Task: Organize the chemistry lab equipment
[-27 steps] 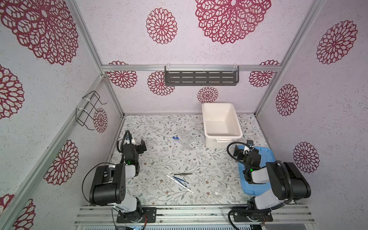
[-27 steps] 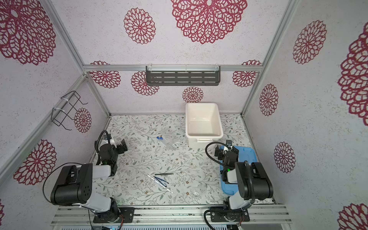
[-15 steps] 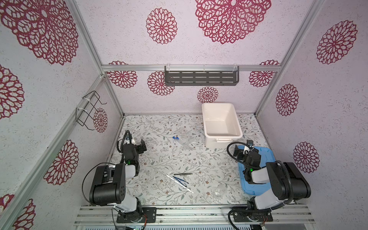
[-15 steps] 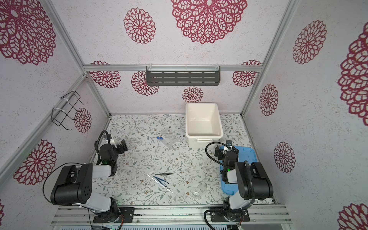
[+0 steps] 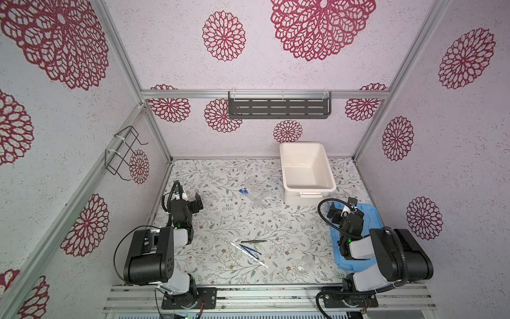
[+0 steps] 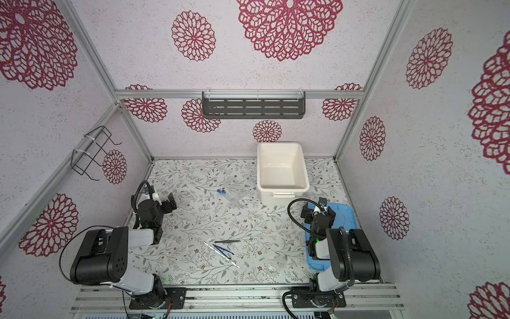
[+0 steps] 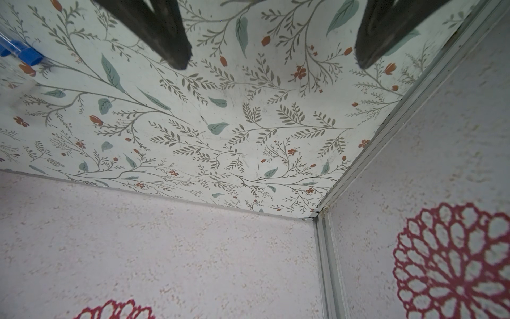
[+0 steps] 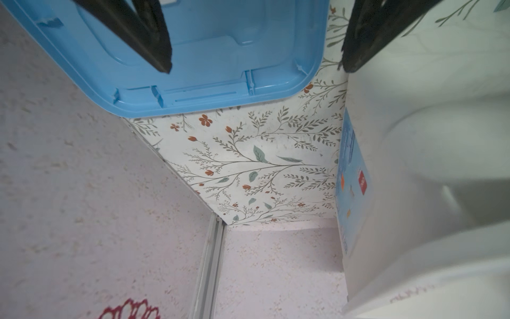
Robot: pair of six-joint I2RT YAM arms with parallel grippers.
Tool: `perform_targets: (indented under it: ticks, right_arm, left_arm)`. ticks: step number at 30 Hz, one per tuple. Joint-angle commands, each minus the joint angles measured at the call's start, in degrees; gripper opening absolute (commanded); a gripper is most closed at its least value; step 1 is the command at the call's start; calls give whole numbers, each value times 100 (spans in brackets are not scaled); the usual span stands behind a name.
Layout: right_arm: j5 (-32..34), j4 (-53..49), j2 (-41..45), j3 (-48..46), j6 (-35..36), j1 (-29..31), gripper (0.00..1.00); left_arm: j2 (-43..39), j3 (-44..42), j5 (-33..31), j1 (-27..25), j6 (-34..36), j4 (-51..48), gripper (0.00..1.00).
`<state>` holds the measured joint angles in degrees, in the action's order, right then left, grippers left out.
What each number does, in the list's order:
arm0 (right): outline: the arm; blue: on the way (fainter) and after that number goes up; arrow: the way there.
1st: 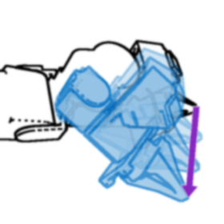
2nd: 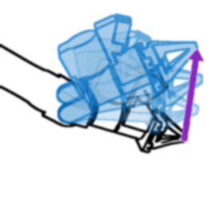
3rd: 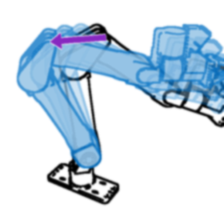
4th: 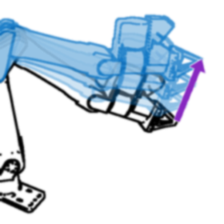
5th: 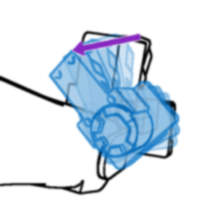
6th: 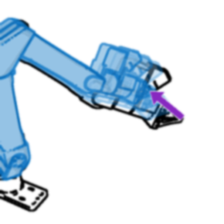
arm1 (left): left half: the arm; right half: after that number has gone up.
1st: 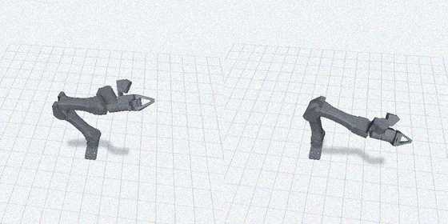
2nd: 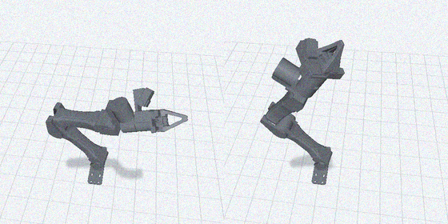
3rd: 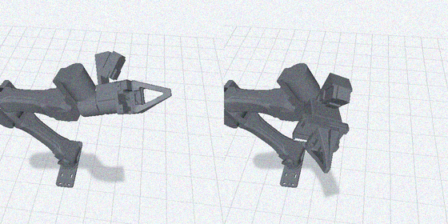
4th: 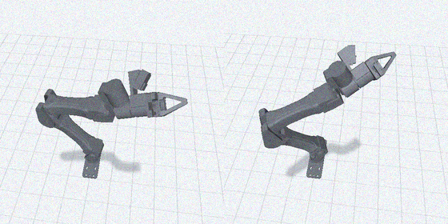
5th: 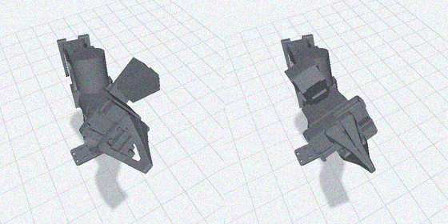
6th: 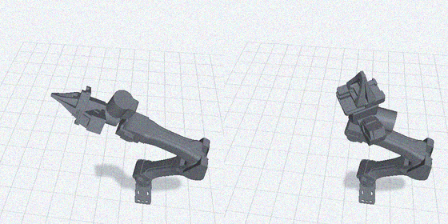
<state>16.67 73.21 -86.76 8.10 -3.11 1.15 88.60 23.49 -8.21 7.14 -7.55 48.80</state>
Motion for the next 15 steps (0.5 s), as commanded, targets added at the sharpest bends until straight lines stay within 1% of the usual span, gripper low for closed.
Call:
perform_targets:
  ticks: [1, 2, 3, 4, 6, 8, 9, 10, 11, 12, 13, 15]
  right_arm:
    - [304, 1452, 49, -478, -201, -25, 99]
    - [281, 1880, -34, -630, -134, -14, 99]
    - [468, 2265, -41, -812, -154, 20, 99]
    - [829, 2316, 148, -927, -306, 26, 99]
    - [1414, 1957, 731, -1045, -572, 17, 99]
    - [1688, 1081, 1564, -966, -692, 17, 99]
    - [1884, 310, 2119, -844, -901, 25, 99]
    - [2073, -793, 2693, -589, -1213, 26, 99]
    - [2159, -1994, 3320, -220, -1545, 15, 99]
    - [2272, -3610, 3791, 304, -1930, -20, 99]
    - [2332, -4568, 3986, 678, -2131, -60, 99]
    - [2046, -5214, 4094, 1111, -1818, -78, 99]
  left_arm:
    - [-338, -243, -6, 4, 61, 398, 97]
    - [-516, -280, -83, -35, 69, 319, 97]
    - [-792, -255, -165, -60, 61, -14, 97]
    - [-1090, -174, -175, -80, 21, -447, 97]
    - [-1619, 125, -85, -135, -70, -1504, 97]
    - [-2091, 407, -7, -241, -32, -2272, 97]
    - [-2348, 573, -86, -307, -140, -2699, 97]
    - [-2583, 763, -186, -365, -355, -3110, 98]
    - [-2819, 954, -277, -391, -656, -3495, 97]
    - [-3062, 1217, -268, -406, -1066, -4023, 97]
    - [-3263, 1464, -133, -406, -1254, -4417, 97]
    - [-3511, 1840, -1, -415, -1485, -4978, 97]
